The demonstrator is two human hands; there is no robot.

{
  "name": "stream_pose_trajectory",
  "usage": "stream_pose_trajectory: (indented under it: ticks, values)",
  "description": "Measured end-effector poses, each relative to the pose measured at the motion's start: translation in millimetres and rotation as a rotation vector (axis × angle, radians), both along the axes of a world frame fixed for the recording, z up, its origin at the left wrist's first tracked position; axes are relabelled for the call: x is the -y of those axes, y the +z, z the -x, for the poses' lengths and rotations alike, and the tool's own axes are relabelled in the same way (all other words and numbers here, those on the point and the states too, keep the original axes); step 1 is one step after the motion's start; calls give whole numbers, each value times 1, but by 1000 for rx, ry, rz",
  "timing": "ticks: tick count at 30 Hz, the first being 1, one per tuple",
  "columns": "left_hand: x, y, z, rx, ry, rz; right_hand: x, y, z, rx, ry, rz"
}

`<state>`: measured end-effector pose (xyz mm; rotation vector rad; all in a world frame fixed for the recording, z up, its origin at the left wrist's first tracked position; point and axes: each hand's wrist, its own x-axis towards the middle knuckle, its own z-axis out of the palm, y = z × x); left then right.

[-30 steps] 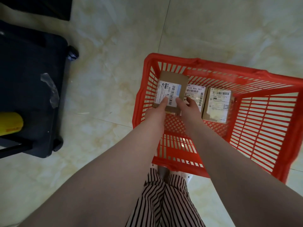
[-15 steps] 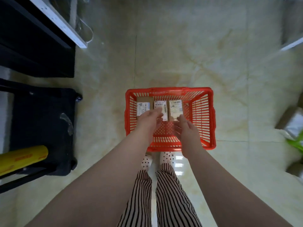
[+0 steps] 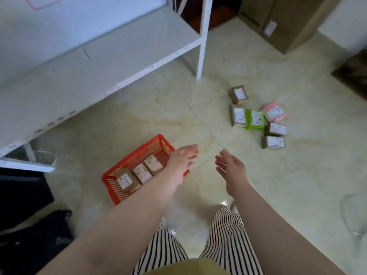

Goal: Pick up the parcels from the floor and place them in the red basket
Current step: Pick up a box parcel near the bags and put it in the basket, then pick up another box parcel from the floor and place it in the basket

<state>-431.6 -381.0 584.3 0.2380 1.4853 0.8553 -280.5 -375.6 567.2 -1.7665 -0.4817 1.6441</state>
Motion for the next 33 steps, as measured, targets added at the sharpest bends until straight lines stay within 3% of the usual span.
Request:
stream_pose_trajectory:
  ticks: [5,12,18,33]
  values:
    - [-52,11,-126,8,-102,16,-34,22,-133,-16,-83,2]
    - [-107,15,-272,46,-167,9,-79,48,-303,129,-144,-6]
    - [-158,6,-340,-12,-230,42,-123,43,-372,107,-231,57]
    - [-339,-19,-469,-98,-330,119,-319,3,-491,116,-175,163]
